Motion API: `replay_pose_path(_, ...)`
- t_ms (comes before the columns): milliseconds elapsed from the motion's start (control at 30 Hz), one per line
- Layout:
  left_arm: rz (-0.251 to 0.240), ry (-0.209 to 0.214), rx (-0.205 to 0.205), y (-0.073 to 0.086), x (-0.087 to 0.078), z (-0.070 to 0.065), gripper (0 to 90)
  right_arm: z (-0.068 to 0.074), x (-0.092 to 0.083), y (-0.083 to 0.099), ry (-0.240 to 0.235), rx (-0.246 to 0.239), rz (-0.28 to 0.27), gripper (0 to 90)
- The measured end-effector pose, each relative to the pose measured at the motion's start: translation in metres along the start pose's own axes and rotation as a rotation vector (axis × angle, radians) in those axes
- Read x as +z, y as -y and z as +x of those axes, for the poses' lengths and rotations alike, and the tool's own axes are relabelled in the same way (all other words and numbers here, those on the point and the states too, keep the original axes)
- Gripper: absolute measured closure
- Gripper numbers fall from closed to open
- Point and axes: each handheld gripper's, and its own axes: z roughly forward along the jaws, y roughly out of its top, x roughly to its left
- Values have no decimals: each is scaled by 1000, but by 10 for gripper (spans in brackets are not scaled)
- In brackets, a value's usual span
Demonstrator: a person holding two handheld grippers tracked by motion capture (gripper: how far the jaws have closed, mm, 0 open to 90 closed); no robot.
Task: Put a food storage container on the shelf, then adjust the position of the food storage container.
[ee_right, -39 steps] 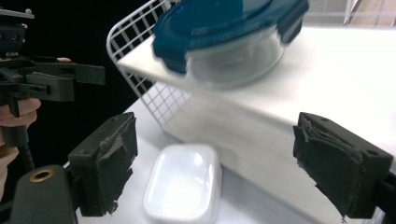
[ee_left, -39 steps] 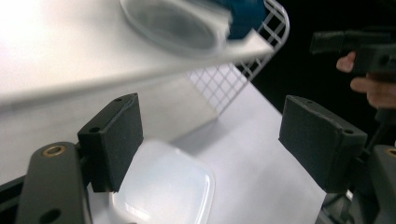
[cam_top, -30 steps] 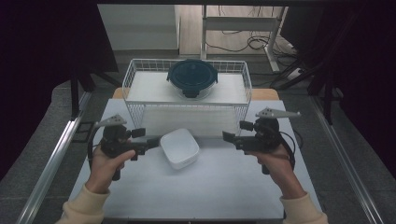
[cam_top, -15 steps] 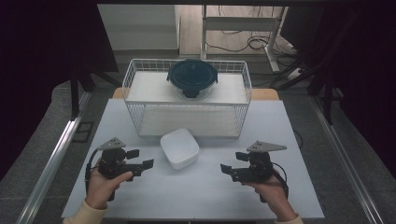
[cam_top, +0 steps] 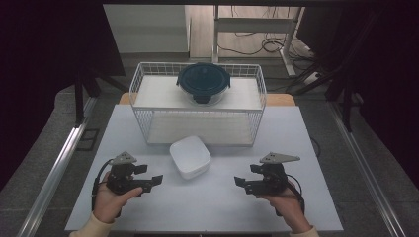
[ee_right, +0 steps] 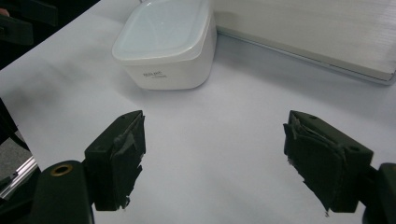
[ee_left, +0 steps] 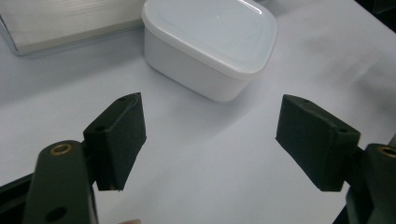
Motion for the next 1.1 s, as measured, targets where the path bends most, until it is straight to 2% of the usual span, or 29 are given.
replay_pose_path(167,-6,-12,-4,2,-3,-1,236,-5,-1,-1,5,20,-9,210)
replay_pose_path(400,-12,-17,-5,0,-4,-1,236,-6,-3,-1,6,16,-11,210)
replay_pose_path(733,-13,-26,9,-9,0,2,279,-9,-6,0,3,26,-6,213)
replay_pose_path(867,-13,-23,15,-20,4,5,355,-11,-7,1,5,30,-5,214)
replay_pose_path(900,-8,-26,27,-29,8,7,389,-12,-7,1,7,35,-5,215)
replay_pose_path(933,-8,-26,27,-29,8,7,412,-12,-7,1,7,35,-5,215)
replay_pose_path(967,-2,-38,37,-40,15,9,442,-13,-7,1,7,38,-1,216)
replay_pose_path(1100,26,-76,64,-59,35,15,564,-15,-6,2,3,39,7,218)
